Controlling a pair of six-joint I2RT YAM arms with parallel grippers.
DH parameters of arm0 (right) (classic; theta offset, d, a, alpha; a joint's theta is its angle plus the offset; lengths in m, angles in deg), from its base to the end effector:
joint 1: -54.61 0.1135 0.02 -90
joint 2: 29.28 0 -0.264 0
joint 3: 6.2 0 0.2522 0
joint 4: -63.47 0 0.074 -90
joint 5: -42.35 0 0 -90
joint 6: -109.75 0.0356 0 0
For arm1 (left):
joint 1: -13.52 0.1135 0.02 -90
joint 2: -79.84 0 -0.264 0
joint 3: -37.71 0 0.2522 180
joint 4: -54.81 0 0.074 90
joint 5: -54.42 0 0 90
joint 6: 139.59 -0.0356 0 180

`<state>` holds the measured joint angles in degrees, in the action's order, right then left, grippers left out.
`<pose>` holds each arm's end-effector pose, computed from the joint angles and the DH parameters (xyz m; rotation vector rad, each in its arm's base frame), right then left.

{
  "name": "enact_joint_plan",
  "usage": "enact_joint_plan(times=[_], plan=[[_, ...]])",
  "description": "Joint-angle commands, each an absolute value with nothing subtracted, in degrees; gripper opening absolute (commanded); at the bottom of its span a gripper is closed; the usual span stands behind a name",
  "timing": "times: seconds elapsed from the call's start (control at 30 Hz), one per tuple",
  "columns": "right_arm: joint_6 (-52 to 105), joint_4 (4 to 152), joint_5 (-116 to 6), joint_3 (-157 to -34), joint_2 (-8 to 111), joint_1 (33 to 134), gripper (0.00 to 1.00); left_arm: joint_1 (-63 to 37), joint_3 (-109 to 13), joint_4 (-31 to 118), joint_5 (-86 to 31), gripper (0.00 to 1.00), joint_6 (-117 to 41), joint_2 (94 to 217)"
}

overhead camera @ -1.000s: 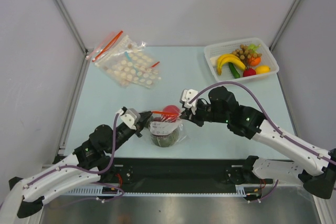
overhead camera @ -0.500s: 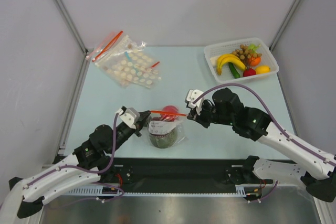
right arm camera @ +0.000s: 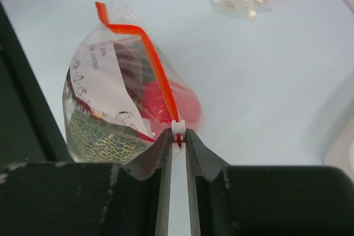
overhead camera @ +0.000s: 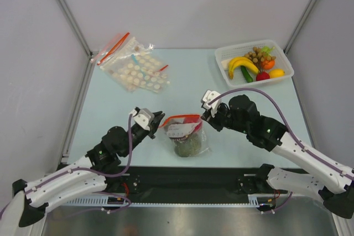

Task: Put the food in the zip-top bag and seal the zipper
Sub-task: Place the zipper food storage bag at the center of the board.

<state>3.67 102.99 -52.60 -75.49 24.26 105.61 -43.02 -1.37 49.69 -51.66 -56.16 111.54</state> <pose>0.1273 0.1620 0.3502 -1.1607 1.6482 0.4775 0.0929 -0.1227 0.2889 0.6114 1.4268 -0.4781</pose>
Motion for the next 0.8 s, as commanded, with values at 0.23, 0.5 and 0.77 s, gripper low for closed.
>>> enact_joint_plan(times=[0.23,0.5,0.77], plan=[[14.0,81.1,-44.3,-67.9,21.4,100.4,0.97,-42.4,-7.2,56.6,-48.9,0.46,-54.6,120.7],[35.5,81.8,-19.4,-70.3,20.6,99.9,1.00,-42.3,-0.6,59.0,-60.9,1.00,-47.8,109.6],[46.0,80.1,-3.1,-68.2,20.8,100.0,1.00,-42.1,-0.5,54.8,-67.0,1.00,-38.7,108.1]])
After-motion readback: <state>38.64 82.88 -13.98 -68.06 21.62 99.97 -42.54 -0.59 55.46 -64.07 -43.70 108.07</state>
